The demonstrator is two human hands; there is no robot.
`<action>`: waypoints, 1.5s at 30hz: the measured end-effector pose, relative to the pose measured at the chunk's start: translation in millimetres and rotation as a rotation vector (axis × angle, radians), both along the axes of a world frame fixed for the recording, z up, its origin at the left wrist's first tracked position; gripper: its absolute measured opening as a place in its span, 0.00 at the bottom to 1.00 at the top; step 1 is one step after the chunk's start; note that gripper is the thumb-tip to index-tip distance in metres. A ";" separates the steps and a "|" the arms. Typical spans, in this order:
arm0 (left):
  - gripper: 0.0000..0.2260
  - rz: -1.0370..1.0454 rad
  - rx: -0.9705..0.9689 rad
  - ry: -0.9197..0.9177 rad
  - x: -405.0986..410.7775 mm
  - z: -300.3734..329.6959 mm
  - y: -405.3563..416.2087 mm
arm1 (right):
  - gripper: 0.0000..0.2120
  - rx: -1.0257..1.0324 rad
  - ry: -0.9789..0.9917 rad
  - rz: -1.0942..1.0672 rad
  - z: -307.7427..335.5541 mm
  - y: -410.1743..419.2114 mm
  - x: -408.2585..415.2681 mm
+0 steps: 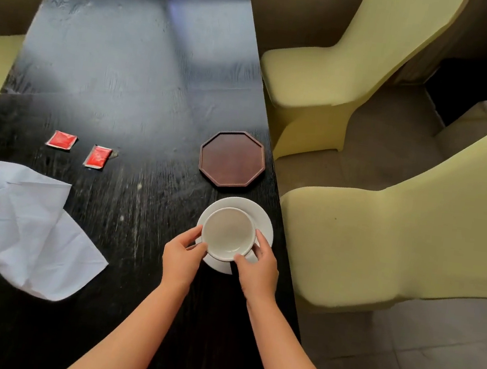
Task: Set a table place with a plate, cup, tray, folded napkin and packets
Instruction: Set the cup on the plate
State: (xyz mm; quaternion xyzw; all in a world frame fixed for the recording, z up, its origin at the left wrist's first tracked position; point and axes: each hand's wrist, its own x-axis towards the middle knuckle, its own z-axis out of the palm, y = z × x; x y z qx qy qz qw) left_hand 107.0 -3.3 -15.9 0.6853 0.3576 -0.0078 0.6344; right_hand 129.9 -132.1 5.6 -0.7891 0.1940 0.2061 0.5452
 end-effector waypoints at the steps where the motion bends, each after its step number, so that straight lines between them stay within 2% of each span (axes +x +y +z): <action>1: 0.20 0.010 -0.009 0.006 3.0 -2.8 0.2 | 0.28 0.004 0.002 0.001 -2.1 0.1 3.4; 15: 0.19 0.017 -0.021 0.007 25.7 -9.6 -6.4 | 0.27 0.013 0.033 -0.028 -19.3 -3.0 18.9; 23: 0.21 0.024 -0.049 0.022 21.8 -10.1 -6.9 | 0.26 0.006 0.030 0.028 -17.1 -8.8 16.3; 26: 0.25 0.057 -0.073 0.076 19.1 -13.8 -7.4 | 0.27 -0.018 0.029 0.077 -17.7 -11.8 17.1; 30: 0.25 -0.014 -0.092 0.085 15.6 -12.9 -9.6 | 0.27 -0.092 0.002 0.143 -21.0 -15.9 16.3; 45: 0.24 -0.097 -0.055 0.078 12.9 -14.0 -8.7 | 0.27 -0.115 -0.014 0.157 -24.5 -16.5 14.0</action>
